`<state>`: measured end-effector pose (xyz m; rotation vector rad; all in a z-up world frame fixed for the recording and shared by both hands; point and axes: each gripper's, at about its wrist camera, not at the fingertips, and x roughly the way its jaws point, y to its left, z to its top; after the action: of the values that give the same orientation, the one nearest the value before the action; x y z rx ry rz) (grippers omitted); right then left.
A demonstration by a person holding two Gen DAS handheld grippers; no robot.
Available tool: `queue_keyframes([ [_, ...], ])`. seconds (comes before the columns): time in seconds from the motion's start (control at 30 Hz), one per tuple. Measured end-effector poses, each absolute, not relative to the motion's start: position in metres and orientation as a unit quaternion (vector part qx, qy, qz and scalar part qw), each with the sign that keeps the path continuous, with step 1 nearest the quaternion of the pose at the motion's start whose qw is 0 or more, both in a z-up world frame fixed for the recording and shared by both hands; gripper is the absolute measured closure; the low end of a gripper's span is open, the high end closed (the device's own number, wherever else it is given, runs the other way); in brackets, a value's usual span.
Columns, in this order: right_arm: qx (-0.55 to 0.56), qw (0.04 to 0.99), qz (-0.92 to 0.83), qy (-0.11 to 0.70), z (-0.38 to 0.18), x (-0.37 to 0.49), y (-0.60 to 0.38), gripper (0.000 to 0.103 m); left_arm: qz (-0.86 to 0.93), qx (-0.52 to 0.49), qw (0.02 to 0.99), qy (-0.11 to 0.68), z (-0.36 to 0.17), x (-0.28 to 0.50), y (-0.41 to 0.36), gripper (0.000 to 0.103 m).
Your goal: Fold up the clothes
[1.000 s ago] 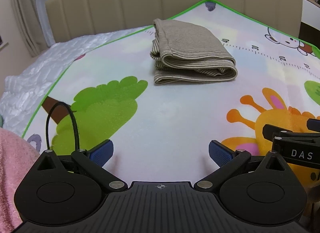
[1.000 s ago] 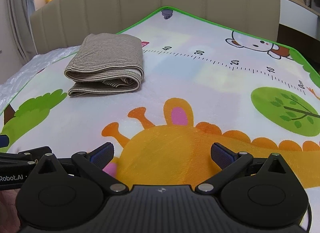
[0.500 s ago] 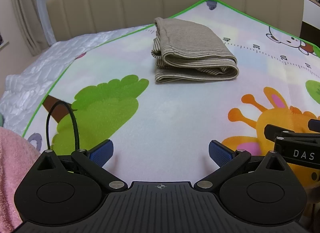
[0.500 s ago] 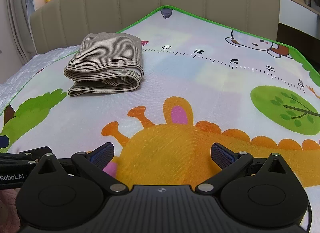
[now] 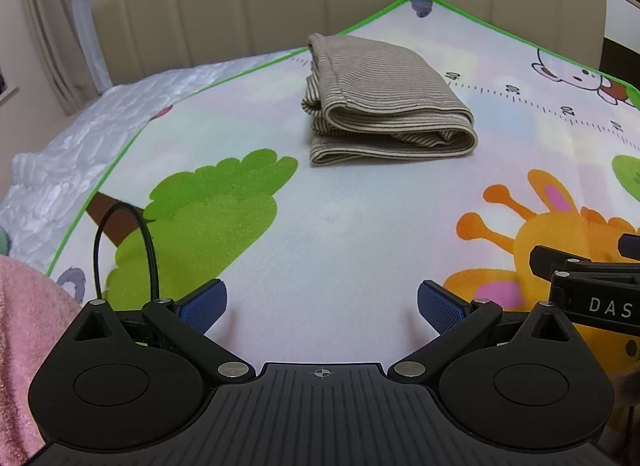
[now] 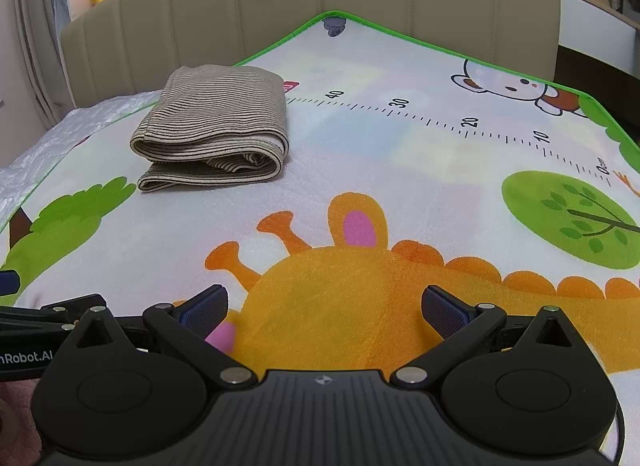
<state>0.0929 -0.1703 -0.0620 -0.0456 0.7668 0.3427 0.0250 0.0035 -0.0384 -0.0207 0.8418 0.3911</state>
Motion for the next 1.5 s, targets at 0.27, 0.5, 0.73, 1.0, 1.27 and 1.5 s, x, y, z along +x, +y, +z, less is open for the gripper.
queue_keyframes([
  [0.27, -0.027, 0.913, 0.167, 0.372, -0.0619, 0.0914, -0.1688, 0.000, 0.189, -0.015, 0.895, 0.404, -0.0378, 0.0246, 0.0048, 0.000],
  [0.5, -0.026, 0.913, 0.166, 0.372, -0.0616, 0.0914, -0.1687, 0.000, 0.188, -0.027, 0.897, 0.399, -0.0359, 0.0229, 0.0079, 0.000],
  [0.73, -0.026, 0.913, 0.166, 0.373, -0.0616, 0.0913, -0.1688, 0.000, 0.189, -0.026, 0.897, 0.400, -0.0354, 0.0230, 0.0069, 0.000],
  [1.0, -0.026, 0.912, 0.167, 0.375, -0.0620, 0.0912, -0.1687, 0.000, 0.189, -0.026, 0.896, 0.402, -0.0353, 0.0230, 0.0070, 0.000],
  [1.27, -0.026, 0.912, 0.166, 0.374, -0.0618, 0.0905, -0.1695, 0.000, 0.192, -0.038, 0.891, 0.409, -0.0350, 0.0240, 0.0109, 0.000],
  [1.5, -0.026, 0.912, 0.166, 0.375, -0.0615, 0.0905, -0.1683, 0.000, 0.192, -0.027, 0.890, 0.413, -0.0361, 0.0239, 0.0076, 0.000],
])
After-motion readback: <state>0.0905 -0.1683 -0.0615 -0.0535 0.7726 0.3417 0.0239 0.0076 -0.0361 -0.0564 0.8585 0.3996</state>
